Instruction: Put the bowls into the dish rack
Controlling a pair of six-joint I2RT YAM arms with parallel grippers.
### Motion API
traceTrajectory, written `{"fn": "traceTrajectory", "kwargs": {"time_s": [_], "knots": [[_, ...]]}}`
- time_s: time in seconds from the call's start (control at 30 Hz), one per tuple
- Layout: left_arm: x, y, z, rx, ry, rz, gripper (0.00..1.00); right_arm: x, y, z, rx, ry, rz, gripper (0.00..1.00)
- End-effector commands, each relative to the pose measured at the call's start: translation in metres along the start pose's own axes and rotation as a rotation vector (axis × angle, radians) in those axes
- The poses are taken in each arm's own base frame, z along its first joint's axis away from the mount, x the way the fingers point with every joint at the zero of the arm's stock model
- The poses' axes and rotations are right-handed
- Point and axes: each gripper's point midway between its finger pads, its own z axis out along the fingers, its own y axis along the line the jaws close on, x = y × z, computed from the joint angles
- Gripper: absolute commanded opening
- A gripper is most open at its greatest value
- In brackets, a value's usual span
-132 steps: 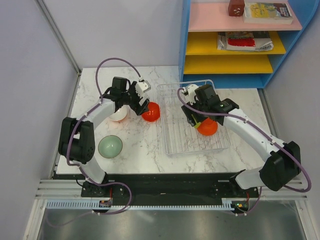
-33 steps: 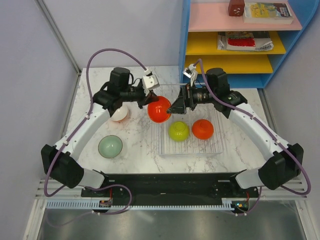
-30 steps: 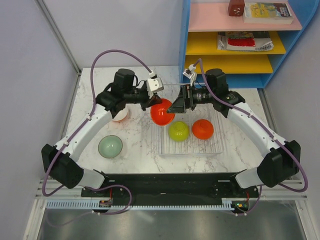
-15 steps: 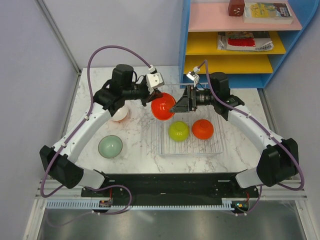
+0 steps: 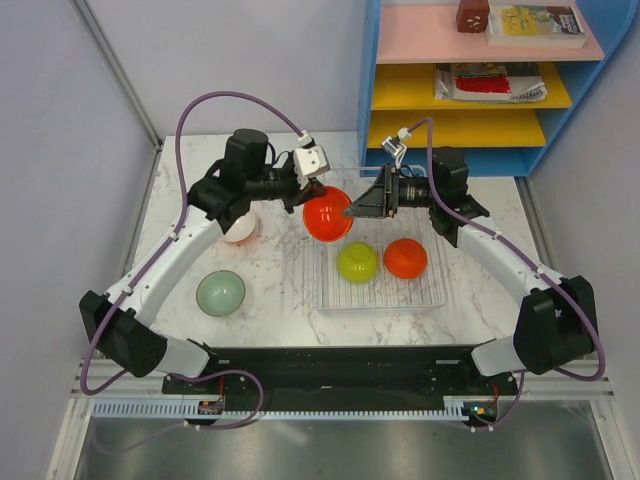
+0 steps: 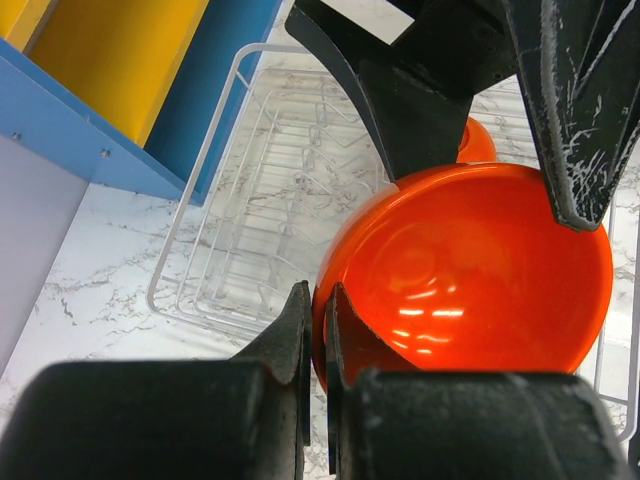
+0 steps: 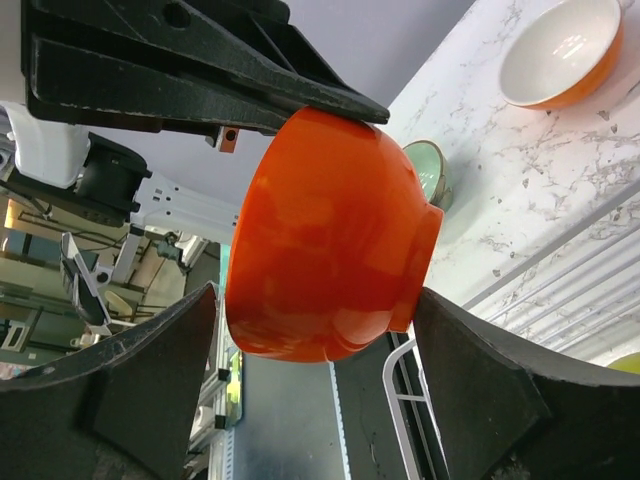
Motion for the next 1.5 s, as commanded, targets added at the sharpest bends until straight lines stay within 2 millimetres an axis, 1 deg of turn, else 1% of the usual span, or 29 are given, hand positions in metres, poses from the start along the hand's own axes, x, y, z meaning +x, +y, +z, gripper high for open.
{"fn": "traceTrajectory", "kwargs": {"time_s": [0.0, 0.2, 0.3, 0.4, 0.43, 0.5, 0.53, 0.6, 0.63, 0.73, 0.8, 0.83, 0.87, 0.9, 0.93, 1.0, 1.03, 1.1, 1.13, 1.17, 1.2, 1.23, 1.27, 1.3, 1.33, 1.37, 1.4, 1.43, 1.47], "knots": [[-0.024, 0.000, -0.002, 0.001, -0.060, 0.013, 0.02, -0.006, 0.020, -0.002, -0.080, -0.020, -0.070, 0.87], [-0.025, 0.001, -0.001, -0.002, -0.059, 0.016, 0.02, -0.007, 0.020, -0.001, -0.091, -0.022, -0.061, 0.84], [-0.025, 0.001, -0.001, -0.002, -0.058, 0.015, 0.02, -0.006, 0.019, -0.002, -0.091, -0.022, -0.061, 0.79], [-0.025, 0.000, 0.000, 0.001, -0.058, 0.014, 0.02, -0.005, 0.021, -0.002, -0.101, -0.026, -0.047, 0.64], [-0.024, 0.000, 0.001, 0.002, -0.057, 0.016, 0.02, -0.006, 0.023, -0.002, -0.115, -0.034, -0.064, 0.52], [-0.024, -0.001, 0.003, 0.007, -0.057, 0.014, 0.02, -0.005, 0.024, -0.002, -0.123, -0.036, -0.045, 0.42], [-0.023, -0.001, 0.002, 0.005, -0.054, 0.013, 0.02, -0.006, 0.025, -0.002, -0.127, -0.039, -0.055, 0.34], [-0.024, -0.001, 0.003, 0.007, -0.056, 0.014, 0.02, -0.005, 0.024, -0.002, -0.127, -0.037, -0.049, 0.26], [-0.023, -0.001, 0.003, 0.005, -0.053, 0.013, 0.02, -0.006, 0.025, -0.002, -0.129, -0.038, -0.055, 0.19], [-0.022, -0.001, 0.004, 0.009, -0.052, 0.012, 0.02, -0.006, 0.025, -0.002, -0.126, -0.042, -0.053, 0.09], [-0.022, -0.001, 0.004, 0.004, -0.049, 0.012, 0.13, -0.007, 0.023, -0.002, -0.120, -0.047, -0.050, 0.06], [-0.020, 0.000, 0.005, 0.004, -0.046, 0.009, 0.29, -0.006, 0.022, -0.002, -0.114, -0.047, -0.053, 0.01], [-0.020, 0.000, 0.004, 0.003, -0.045, 0.009, 0.38, -0.006, 0.020, -0.001, -0.109, -0.044, -0.052, 0.00], [-0.018, 0.000, 0.005, 0.000, -0.040, 0.009, 0.46, -0.007, 0.020, -0.001, -0.103, -0.046, -0.056, 0.00], [-0.018, 0.000, 0.004, -0.003, -0.040, 0.009, 0.63, -0.005, 0.016, -0.001, -0.090, -0.041, -0.053, 0.00], [-0.016, 0.002, 0.005, -0.013, -0.032, 0.009, 0.86, -0.004, 0.012, -0.001, -0.066, -0.041, -0.043, 0.00], [-0.013, 0.004, 0.005, -0.020, -0.026, 0.009, 0.99, -0.004, 0.010, -0.002, -0.058, -0.043, -0.064, 0.00], [-0.007, 0.009, 0.004, -0.038, -0.013, 0.004, 1.00, 0.000, 0.001, -0.002, -0.012, -0.037, -0.034, 0.00], [-0.002, 0.017, -0.001, -0.059, -0.007, -0.013, 1.00, -0.004, 0.004, -0.003, 0.003, -0.040, -0.060, 0.00], [0.000, 0.022, -0.004, -0.067, -0.005, -0.024, 1.00, -0.005, -0.003, -0.004, 0.037, -0.041, -0.120, 0.00], [0.004, 0.024, -0.008, -0.066, -0.007, -0.041, 1.00, 0.001, -0.015, -0.007, 0.107, -0.027, -0.081, 0.00], [0.013, 0.036, -0.017, -0.097, 0.004, -0.059, 1.00, -0.007, -0.011, -0.010, 0.134, -0.042, -0.121, 0.00], [0.019, 0.040, -0.022, -0.111, 0.013, -0.070, 1.00, -0.006, -0.020, -0.015, 0.193, -0.027, -0.203, 0.00], [0.025, 0.041, -0.028, -0.118, 0.020, -0.076, 1.00, 0.005, -0.030, -0.022, 0.276, 0.011, -0.154, 0.00], [0.038, 0.050, -0.038, -0.152, 0.044, -0.097, 1.00, -0.006, -0.031, -0.028, 0.354, -0.012, -0.199, 0.00], [0.046, 0.052, -0.043, -0.163, 0.058, -0.105, 1.00, -0.006, -0.039, -0.036, 0.417, 0.007, -0.270, 0.00], [0.059, 0.052, -0.048, -0.171, 0.083, -0.110, 1.00, 0.005, -0.043, -0.045, 0.478, 0.046, -0.247, 0.00], [0.072, 0.057, -0.057, -0.196, 0.109, -0.125, 1.00, 0.000, -0.051, -0.055, 0.563, 0.044, -0.279, 0.00], [0.090, 0.054, -0.059, -0.199, 0.141, -0.147, 1.00, 0.002, -0.054, -0.062, 0.602, 0.056, -0.298, 0.00]]}}
